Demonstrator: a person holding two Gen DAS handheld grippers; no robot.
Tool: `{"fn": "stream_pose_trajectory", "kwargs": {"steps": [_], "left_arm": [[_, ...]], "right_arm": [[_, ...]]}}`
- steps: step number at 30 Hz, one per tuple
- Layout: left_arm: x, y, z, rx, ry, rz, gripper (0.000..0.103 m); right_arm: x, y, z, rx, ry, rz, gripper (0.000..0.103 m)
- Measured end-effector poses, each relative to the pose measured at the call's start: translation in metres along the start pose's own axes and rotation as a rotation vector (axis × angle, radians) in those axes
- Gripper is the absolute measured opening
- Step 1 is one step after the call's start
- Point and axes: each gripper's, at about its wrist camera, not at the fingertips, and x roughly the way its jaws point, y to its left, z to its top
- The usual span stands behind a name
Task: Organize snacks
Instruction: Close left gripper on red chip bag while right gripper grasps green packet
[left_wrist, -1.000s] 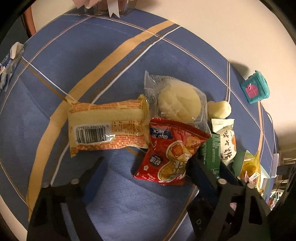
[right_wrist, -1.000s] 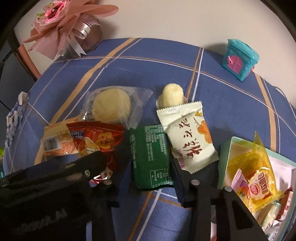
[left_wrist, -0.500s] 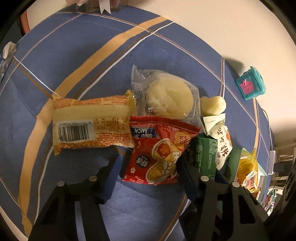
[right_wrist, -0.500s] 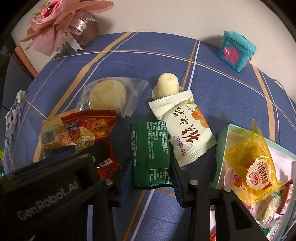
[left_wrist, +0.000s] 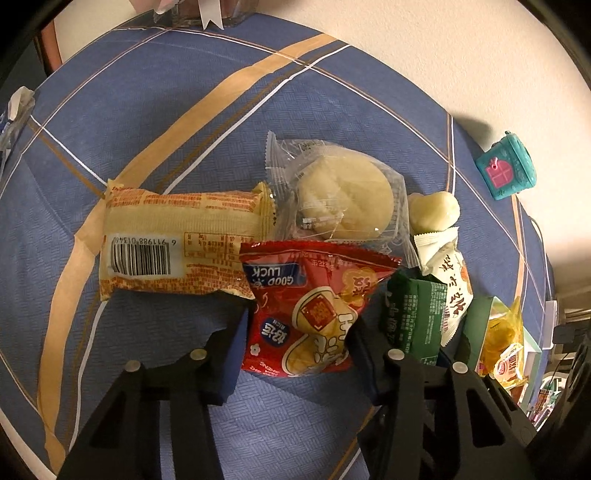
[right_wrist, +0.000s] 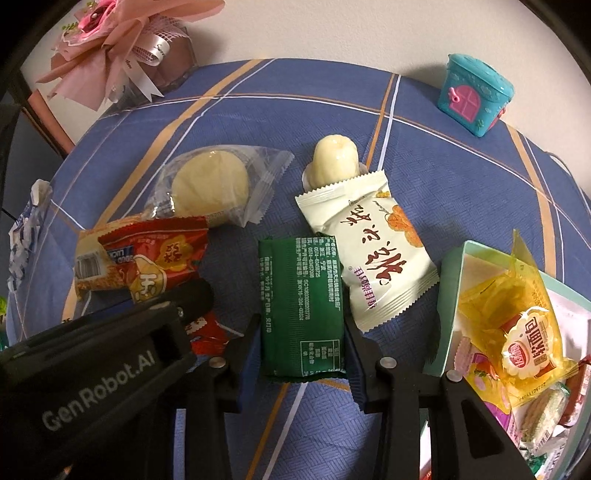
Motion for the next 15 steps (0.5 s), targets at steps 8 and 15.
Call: {"fn": "stream_pose_trajectory", "kwargs": {"steps": [8, 15], "left_arm": [[-0.012, -0.005, -0.001, 0.002, 0.008, 0.000, 0.052], [-0.040, -0.013, 0.001, 0.013, -0.047, -0.021, 0.052]], "right_arm": [[-0.007, -0.002, 0.006, 0.023, -0.003, -0.001, 0.043], [-0.037, -0.008, 0.010, 0.052, -0.057, 0.003, 0.043]]}}
